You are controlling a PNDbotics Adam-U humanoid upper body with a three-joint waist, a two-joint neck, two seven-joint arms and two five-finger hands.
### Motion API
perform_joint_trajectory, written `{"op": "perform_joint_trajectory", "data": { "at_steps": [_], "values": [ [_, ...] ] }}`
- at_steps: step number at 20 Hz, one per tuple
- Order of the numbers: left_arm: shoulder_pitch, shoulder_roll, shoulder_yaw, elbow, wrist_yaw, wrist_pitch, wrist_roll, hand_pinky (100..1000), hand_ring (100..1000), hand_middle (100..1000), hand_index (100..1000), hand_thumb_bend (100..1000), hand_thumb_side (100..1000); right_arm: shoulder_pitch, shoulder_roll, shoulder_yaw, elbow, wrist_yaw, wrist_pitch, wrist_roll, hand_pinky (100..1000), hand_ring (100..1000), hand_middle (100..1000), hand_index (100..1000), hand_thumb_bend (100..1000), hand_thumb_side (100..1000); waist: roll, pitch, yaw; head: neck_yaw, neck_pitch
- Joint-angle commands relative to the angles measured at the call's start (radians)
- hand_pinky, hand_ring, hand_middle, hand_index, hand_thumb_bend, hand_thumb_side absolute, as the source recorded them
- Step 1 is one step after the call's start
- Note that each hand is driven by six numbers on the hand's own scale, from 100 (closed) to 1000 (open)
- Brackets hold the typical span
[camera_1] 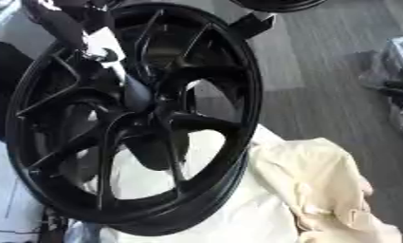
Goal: Pull the pin out of the wheel hub.
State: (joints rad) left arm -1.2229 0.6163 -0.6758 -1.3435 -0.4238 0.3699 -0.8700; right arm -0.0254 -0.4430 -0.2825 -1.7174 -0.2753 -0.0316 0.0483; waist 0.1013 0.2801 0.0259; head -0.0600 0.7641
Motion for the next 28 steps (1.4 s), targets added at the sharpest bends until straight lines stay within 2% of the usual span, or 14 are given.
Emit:
{"op": "perform_joint_trajectory", "data": {
  "at_steps": [1,2,4,5,7,9,13,17,20,23,25,28],
  "values": [
    [-0.015,0.031,0.001,-0.008,0.002,0.038,-0.037,859,741,588,650,295,257,-0.003,-0.014,-0.007,-0.009,0.006,0.0,-0.001,1000,838,744,911,100,743,-0.007,-0.017,-0.003,0.004,0.006],
    [-0.015,0.031,0.0,-0.01,0.005,0.038,-0.037,859,741,588,650,295,257,-0.003,-0.013,-0.007,-0.009,0.006,0.0,-0.002,1000,838,744,911,100,743,-0.007,-0.017,-0.003,0.004,0.006],
    [-0.016,0.03,-0.004,-0.014,0.013,0.041,-0.037,850,725,571,620,251,173,-0.003,-0.012,-0.007,-0.009,0.006,0.0,-0.003,1000,838,744,911,100,744,-0.008,-0.016,-0.004,0.006,0.006],
    [-0.016,0.03,-0.006,-0.016,0.018,0.043,-0.037,843,710,554,583,213,100,-0.003,-0.012,-0.007,-0.009,0.006,0.001,-0.003,1000,838,745,911,100,741,-0.008,-0.015,-0.004,0.006,0.006],
    [-0.015,0.032,-0.009,-0.023,0.027,0.047,-0.037,829,682,527,510,165,100,-0.003,-0.011,-0.006,-0.008,0.008,0.001,-0.004,1000,838,745,912,100,747,-0.009,-0.013,-0.003,0.006,0.006],
    [-0.016,0.037,-0.008,-0.036,0.034,0.049,-0.037,826,674,520,465,189,100,-0.002,-0.011,-0.007,-0.008,0.008,0.002,-0.005,1000,839,745,912,100,747,-0.008,-0.012,-0.001,0.006,0.006],
    [-0.021,0.051,0.007,-0.07,0.027,0.048,-0.037,824,663,513,426,232,100,-0.003,-0.014,-0.006,-0.011,0.007,0.001,-0.005,1000,839,745,912,100,744,-0.009,-0.012,0.0,0.008,0.006],
    [-0.029,0.069,0.051,-0.118,0.003,0.04,-0.037,822,649,502,382,226,100,-0.002,-0.016,-0.006,-0.015,0.004,-0.001,-0.004,1000,839,745,912,100,744,-0.01,-0.011,-0.003,0.007,0.006],
    [-0.032,0.08,0.111,-0.174,-0.003,0.041,-0.037,818,635,496,371,192,100,-0.002,-0.015,-0.005,-0.015,0.004,-0.002,-0.003,1000,839,745,913,100,744,-0.012,-0.009,-0.003,0.007,0.006],
    [-0.02,0.106,0.215,-0.261,-0.002,0.051,-0.034,812,621,489,358,143,100,-0.002,-0.013,-0.007,-0.016,0.004,-0.003,-0.004,1000,839,745,913,100,743,-0.017,-0.007,0.002,0.003,0.006],
    [0.006,0.141,0.297,-0.323,0.004,0.063,-0.015,809,616,489,353,107,100,-0.001,-0.014,-0.01,-0.018,0.003,-0.006,-0.006,1000,839,746,913,100,740,-0.02,-0.005,0.007,-0.004,0.006],
    [0.084,0.227,0.406,-0.395,0.023,0.089,0.048,807,604,487,350,100,100,0.004,-0.018,-0.017,-0.024,0.0,-0.013,-0.011,1000,839,746,913,100,735,-0.025,-0.001,0.016,-0.016,0.006]
  ]
}}
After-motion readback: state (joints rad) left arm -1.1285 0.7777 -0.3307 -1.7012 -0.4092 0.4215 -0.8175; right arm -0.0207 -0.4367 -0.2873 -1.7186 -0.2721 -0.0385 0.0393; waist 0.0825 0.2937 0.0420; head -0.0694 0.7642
